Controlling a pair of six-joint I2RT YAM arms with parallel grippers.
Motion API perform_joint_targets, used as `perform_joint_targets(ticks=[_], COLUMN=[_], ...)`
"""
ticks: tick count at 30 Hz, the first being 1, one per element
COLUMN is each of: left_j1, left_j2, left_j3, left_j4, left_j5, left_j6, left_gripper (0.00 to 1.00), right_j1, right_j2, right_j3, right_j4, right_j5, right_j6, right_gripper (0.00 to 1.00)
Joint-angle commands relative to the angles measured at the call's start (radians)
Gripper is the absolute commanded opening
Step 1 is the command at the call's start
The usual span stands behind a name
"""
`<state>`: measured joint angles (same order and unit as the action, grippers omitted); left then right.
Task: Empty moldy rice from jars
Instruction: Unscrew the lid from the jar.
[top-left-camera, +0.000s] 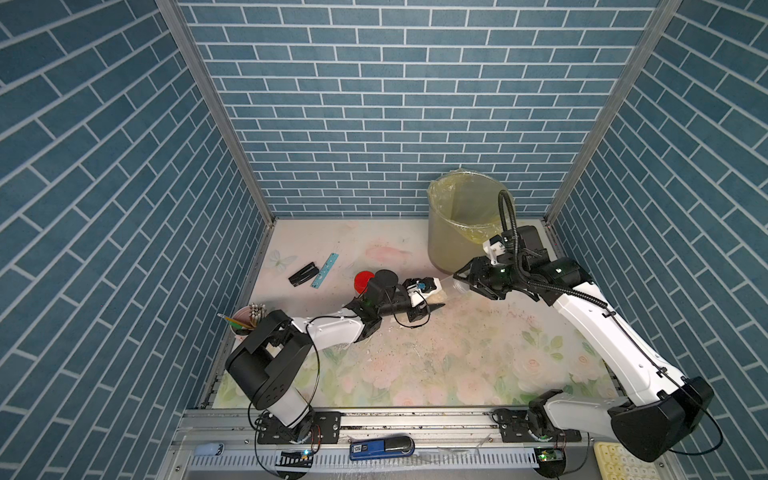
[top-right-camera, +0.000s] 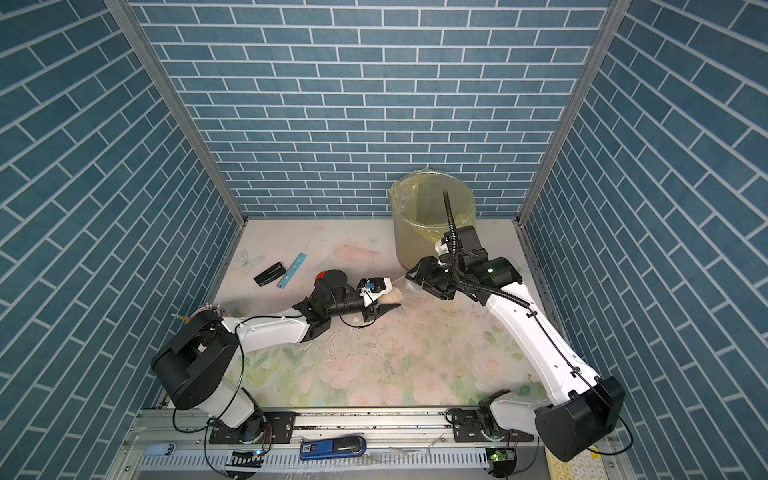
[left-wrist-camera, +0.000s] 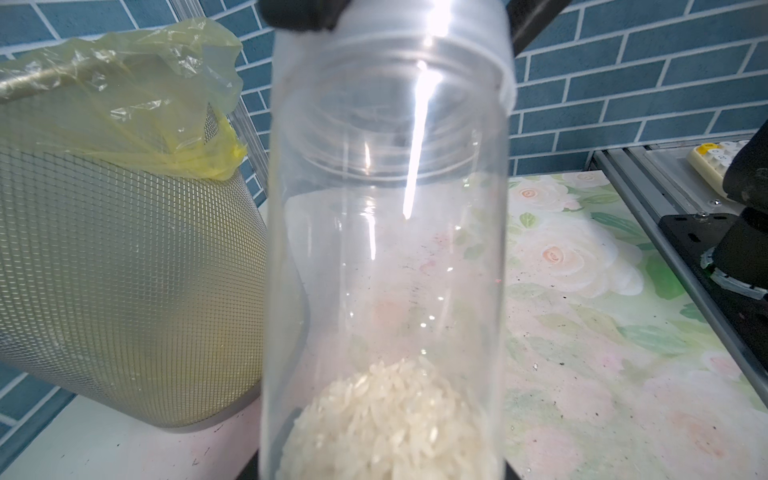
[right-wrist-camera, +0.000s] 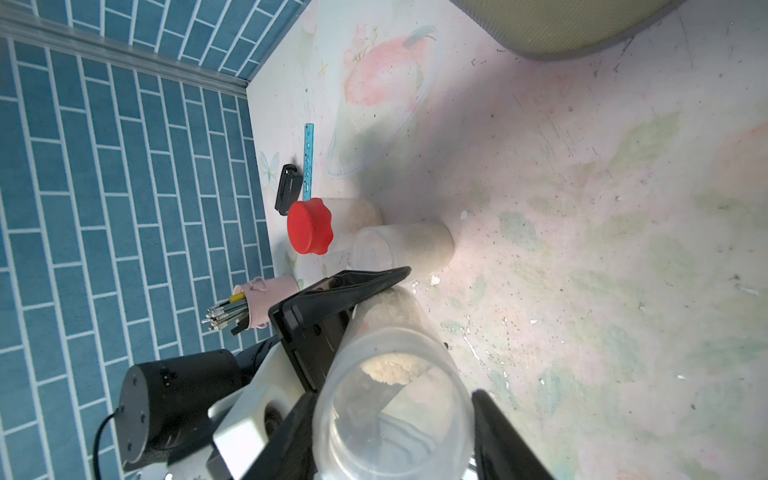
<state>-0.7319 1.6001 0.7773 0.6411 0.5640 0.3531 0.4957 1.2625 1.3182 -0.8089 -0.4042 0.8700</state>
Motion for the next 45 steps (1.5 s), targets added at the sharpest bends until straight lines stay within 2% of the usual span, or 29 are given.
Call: perform_joint_targets(ticks=[1, 7, 11, 14, 18, 23, 27, 32, 36, 41, 45], left_j1=[-0.003, -0.004, -0.003, -0.003, -0.002, -0.001, 0.0, 0.0, 0.0, 0.0, 0.0], left_j2=[-0.006, -0.006, 0.0, 0.002, 0.009, 0.021, 0.024, 0.023, 0.021, 0.023, 0.024], left_j3=[0.005, 0.0, 0.0, -0.004, -0.005, -0.001, 0.0, -0.001, -0.001, -0.005, -0.015], left_j4=[0.019, 0.032, 0.03, 0.038, 0.052, 0.063, 0.066, 0.065, 0.052, 0.046, 0.052], left_j5=[0.015, 0.021, 0.039, 0.056, 0.072, 0.086, 0.1, 0.116, 0.123, 0.126, 0.122], left_j6=[-0.005, -0.018, -0.029, -0.043, -0.061, -0.076, -0.086, -0.099, -0.106, -0.111, -0.114], left_gripper=[0.0, 0.0, 0.0, 0.0, 0.0, 0.0, 0.0, 0.0, 0.0, 0.0, 0.0], right_j1=[0.005, 0.005, 0.006, 0.005, 0.004, 0.003, -0.009, -0.025, -0.042, -0.052, -0.061], right_j2=[0.02, 0.034, 0.009, -0.025, -0.04, -0.041, -0.026, 0.009, 0.038, 0.011, 0.002], right_j3=[0.042, 0.046, 0.058, 0.06, 0.072, 0.089, 0.143, 0.191, 0.215, 0.18, 0.172], right_j4=[-0.043, -0.043, -0.003, 0.04, 0.016, 0.008, -0.034, -0.165, -0.243, -0.219, -0.211], right_j5=[-0.019, -0.07, -0.064, -0.06, -0.118, -0.186, -0.233, -0.256, -0.291, -0.282, -0.259], right_j6=[-0.1, -0.144, -0.204, -0.329, -0.532, -0.697, -0.8, -1.02, -1.134, -1.249, -1.318], right_gripper=[0.47, 0.35, 0.31, 0.28, 0.27, 0.26, 0.26, 0.26, 0.26, 0.24, 0.19])
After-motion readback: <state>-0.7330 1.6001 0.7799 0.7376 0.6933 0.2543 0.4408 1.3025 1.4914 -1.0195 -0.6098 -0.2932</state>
